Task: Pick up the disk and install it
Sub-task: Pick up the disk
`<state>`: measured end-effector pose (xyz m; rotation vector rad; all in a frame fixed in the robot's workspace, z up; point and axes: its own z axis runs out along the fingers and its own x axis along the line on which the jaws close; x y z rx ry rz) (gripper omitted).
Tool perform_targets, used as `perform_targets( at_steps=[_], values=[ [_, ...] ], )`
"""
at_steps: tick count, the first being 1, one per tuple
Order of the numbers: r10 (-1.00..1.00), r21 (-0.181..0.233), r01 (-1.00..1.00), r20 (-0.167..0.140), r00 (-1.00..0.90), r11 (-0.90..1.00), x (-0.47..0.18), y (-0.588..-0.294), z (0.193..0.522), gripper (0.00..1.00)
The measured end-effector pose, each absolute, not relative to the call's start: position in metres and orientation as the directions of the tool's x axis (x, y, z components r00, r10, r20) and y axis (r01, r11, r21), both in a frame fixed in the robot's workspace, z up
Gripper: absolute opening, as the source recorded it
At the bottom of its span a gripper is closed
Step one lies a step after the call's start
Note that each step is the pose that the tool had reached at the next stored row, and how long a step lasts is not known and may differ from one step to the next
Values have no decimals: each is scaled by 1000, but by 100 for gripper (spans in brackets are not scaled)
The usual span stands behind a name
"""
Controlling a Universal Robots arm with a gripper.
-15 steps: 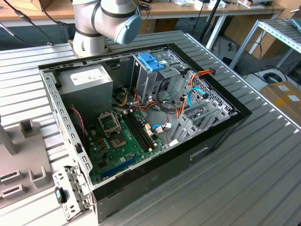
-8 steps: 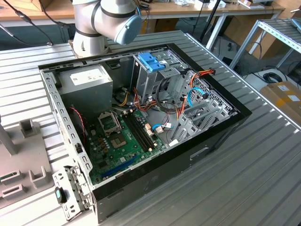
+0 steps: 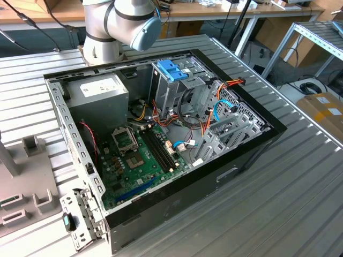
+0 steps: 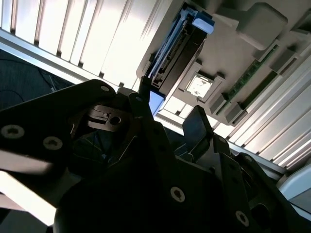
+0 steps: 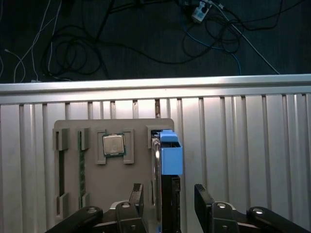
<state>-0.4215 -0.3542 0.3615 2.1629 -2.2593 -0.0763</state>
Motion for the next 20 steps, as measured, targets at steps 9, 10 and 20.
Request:
perform_targets(
  at_steps=[9, 10, 20],
  values=[
    [-999, 44, -998, -24, -42, 41, -422, -354, 358, 54],
    [-999, 44, -998, -24, -42, 41, -422, -354, 358, 54],
    [-999, 44, -998, -24, -41, 40, -422, -354, 355, 54]
  ],
)
